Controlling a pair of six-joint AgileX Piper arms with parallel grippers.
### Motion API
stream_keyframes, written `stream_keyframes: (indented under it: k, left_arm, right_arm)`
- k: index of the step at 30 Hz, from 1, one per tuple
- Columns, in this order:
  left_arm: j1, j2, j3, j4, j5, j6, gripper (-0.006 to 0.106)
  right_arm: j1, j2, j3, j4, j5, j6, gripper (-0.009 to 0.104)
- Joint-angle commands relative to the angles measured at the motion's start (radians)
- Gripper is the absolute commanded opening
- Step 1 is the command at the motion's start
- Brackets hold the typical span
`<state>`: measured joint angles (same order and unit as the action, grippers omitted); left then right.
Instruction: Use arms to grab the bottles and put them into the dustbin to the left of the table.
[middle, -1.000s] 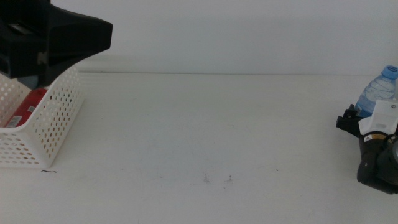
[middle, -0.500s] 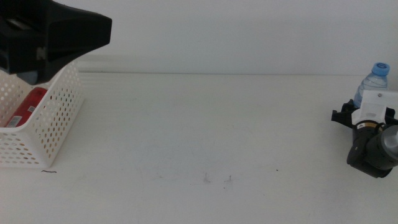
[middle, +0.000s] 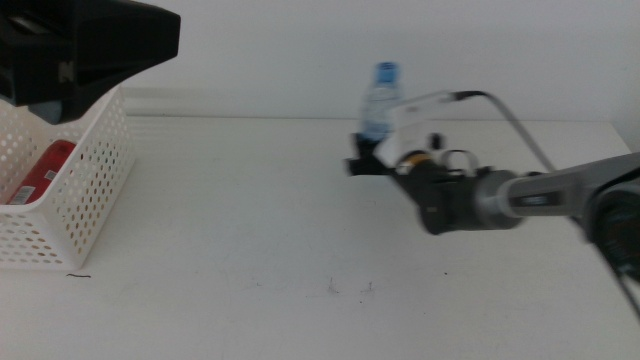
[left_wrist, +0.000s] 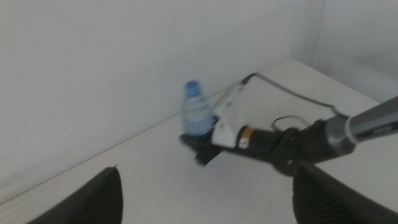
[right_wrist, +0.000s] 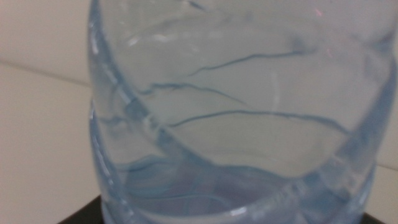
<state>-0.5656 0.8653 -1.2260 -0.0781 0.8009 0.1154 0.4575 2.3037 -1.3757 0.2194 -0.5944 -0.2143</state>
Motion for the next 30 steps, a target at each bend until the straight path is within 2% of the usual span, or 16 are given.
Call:
stream_keyframes:
  k: [1,4,7,12,14,15,17,19,20,22,25,28,30]
  left_arm:
    - [-0.003,-0.004,-0.008,0.004,-0.016,-0.008,0.094]
    - [-0.003,-0.004,-0.008,0.004,-0.016,-0.008,0.094]
    - [-0.003,-0.004,-0.008,0.004,-0.016,-0.008,0.094]
    - [-0.003,-0.004,-0.008,0.004,-0.016,-0.008,0.094]
    - [-0.003,-0.004,-0.008,0.004,-0.016,-0.008,0.094]
    - [-0.003,-0.004,-0.008,0.004,-0.016,-0.008,0.094]
    - [-0.003,-0.004,-0.008,0.004,-0.016,-0.008,0.094]
    - [-0.003,-0.004,-0.008,0.004,-0.018,-0.008,0.094]
    - [-0.003,-0.004,-0.008,0.004,-0.018,-0.008,0.094]
    - [-0.003,-0.004,-0.008,0.004,-0.020,-0.008,0.094]
    - [-0.003,-0.004,-0.008,0.004,-0.020,-0.008,0.094]
    - [-0.003,-0.004,-0.008,0.004,-0.020,-0.008,0.094]
    - [-0.003,-0.004,-0.008,0.004,-0.022,-0.008,0.094]
  right_arm:
    - [0.052,0.034,-0.095,-0.038,0.006,0.008,-0.003]
    - [0.101,0.084,-0.209,-0.111,0.058,0.008,-0.003]
    - [0.130,0.128,-0.286,-0.154,0.091,0.012,-0.003]
    - [0.138,0.164,-0.310,-0.131,0.053,0.012,0.000]
    - [0.138,0.166,-0.310,-0.131,0.061,0.019,0.007]
    - [0.138,0.166,-0.310,-0.131,0.069,0.032,0.015]
    - [0.139,0.166,-0.310,-0.131,0.082,0.060,0.033]
    - [0.139,0.154,-0.310,-0.131,0.125,0.099,0.057]
    - [0.139,0.141,-0.310,-0.131,0.166,0.115,0.069]
    - [0.141,0.089,-0.308,-0.135,0.322,0.156,0.083]
    - [0.141,-0.028,-0.255,-0.135,0.565,0.155,0.086]
    - [0.139,-0.193,-0.104,-0.135,0.678,0.155,0.086]
    - [0.132,-0.344,0.024,-0.135,0.699,0.168,0.086]
